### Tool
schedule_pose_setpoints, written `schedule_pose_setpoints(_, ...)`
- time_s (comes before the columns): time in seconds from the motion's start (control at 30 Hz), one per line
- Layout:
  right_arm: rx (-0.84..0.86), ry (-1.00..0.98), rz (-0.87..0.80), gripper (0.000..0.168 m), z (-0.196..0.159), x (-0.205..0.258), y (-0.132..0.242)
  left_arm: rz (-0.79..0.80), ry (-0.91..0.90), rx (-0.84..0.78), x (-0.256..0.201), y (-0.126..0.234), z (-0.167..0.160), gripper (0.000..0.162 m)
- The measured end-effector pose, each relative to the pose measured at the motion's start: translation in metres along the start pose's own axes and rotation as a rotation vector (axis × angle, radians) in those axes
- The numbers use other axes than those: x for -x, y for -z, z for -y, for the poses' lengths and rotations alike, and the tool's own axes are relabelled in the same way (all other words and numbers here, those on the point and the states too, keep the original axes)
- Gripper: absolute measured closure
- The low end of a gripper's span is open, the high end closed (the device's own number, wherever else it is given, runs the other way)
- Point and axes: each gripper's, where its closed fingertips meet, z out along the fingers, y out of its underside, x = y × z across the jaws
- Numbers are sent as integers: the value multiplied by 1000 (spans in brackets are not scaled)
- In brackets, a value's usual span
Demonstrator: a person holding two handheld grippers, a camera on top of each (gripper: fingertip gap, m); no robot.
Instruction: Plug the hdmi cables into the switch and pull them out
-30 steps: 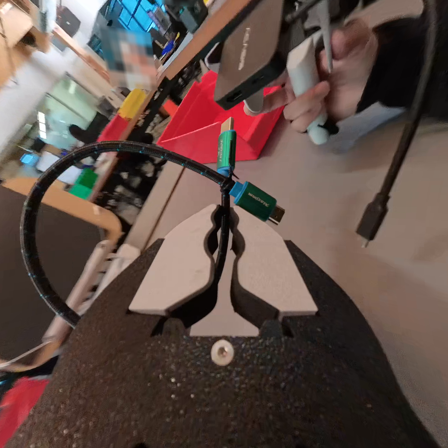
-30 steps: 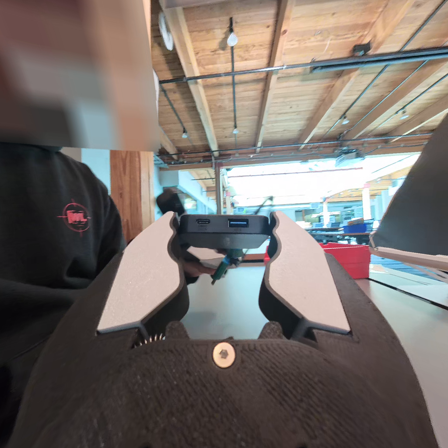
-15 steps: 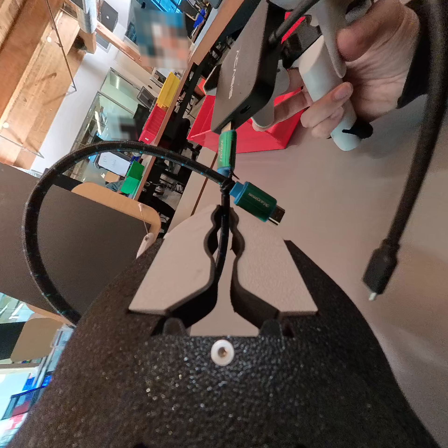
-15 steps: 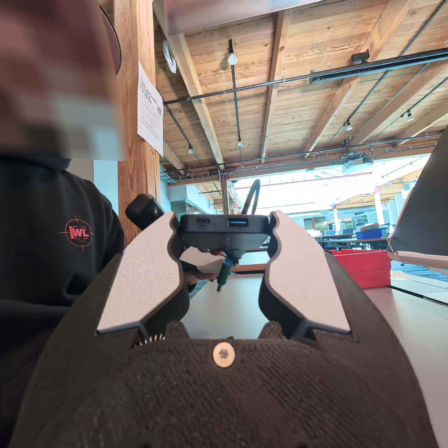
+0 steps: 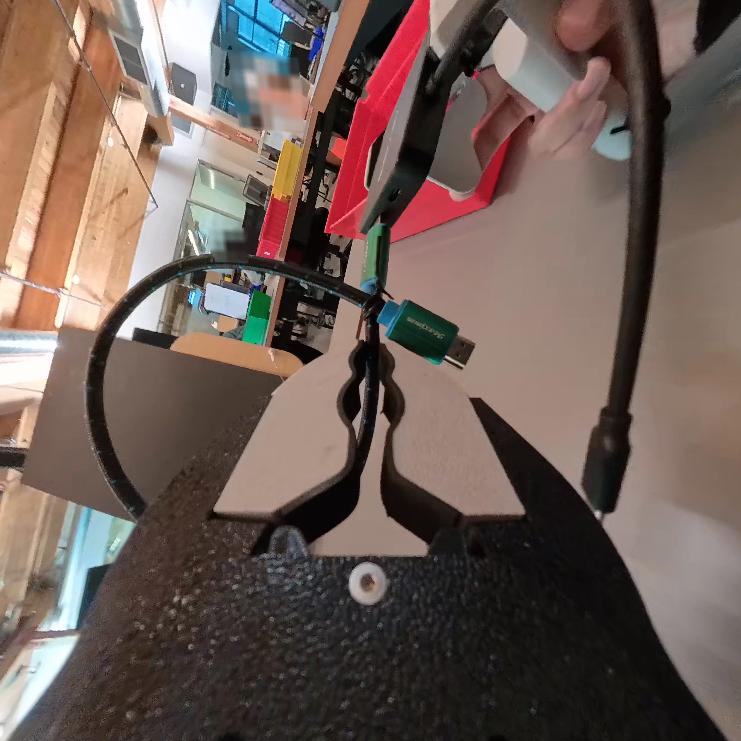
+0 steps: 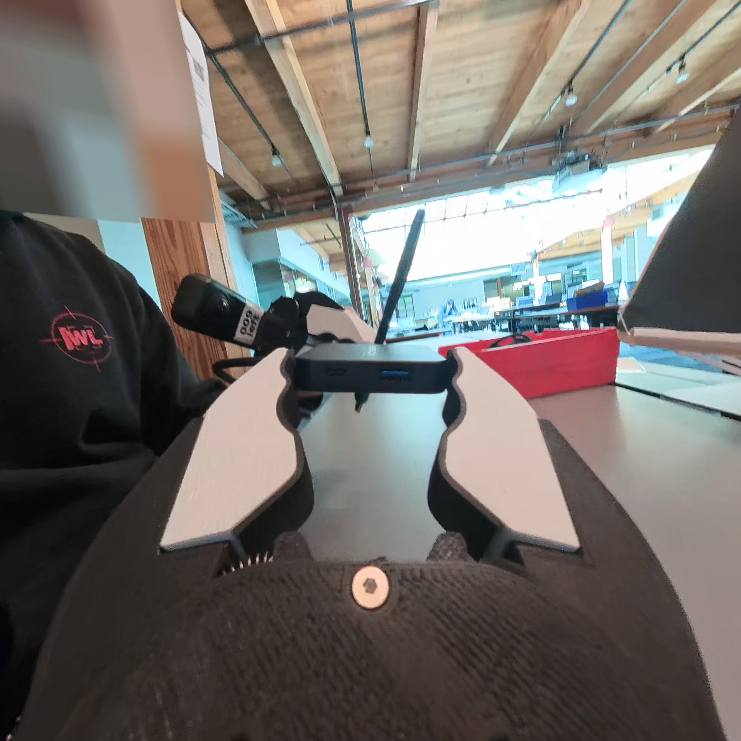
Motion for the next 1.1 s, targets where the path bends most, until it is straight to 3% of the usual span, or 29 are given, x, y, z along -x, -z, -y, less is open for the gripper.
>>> schedule_pose_setpoints(0.03,19,0,-4,96,-3,-1,-1,-5,-30,0,2,1,-1,157)
schedule_pose_setpoints(0.37,157,-4,-8,96,-25,-1,-5,-86,-222,-23,8,9,-5,156)
schedule_pose_setpoints(0.5,126,-15,18,96,-22,2,-7,-165,-214,-84,2,13,-3,156)
schedule_pose_setpoints(0.7,93,-27,44,96,-16,6,-5,-137,-189,-146,2,9,-1,156)
schedule_pose_setpoints(0.83,92,-26,40,96,-16,5,-4,-144,-277,-93,-8,1,-7,141)
schedule_pose_setpoints(0.97,90,-28,35,96,-15,4,-2,-120,-274,-107,-11,-1,-7,155)
schedule_pose_setpoints(1.1,112,-25,36,96,-19,5,-2,-150,-171,-101,-3,2,-5,156)
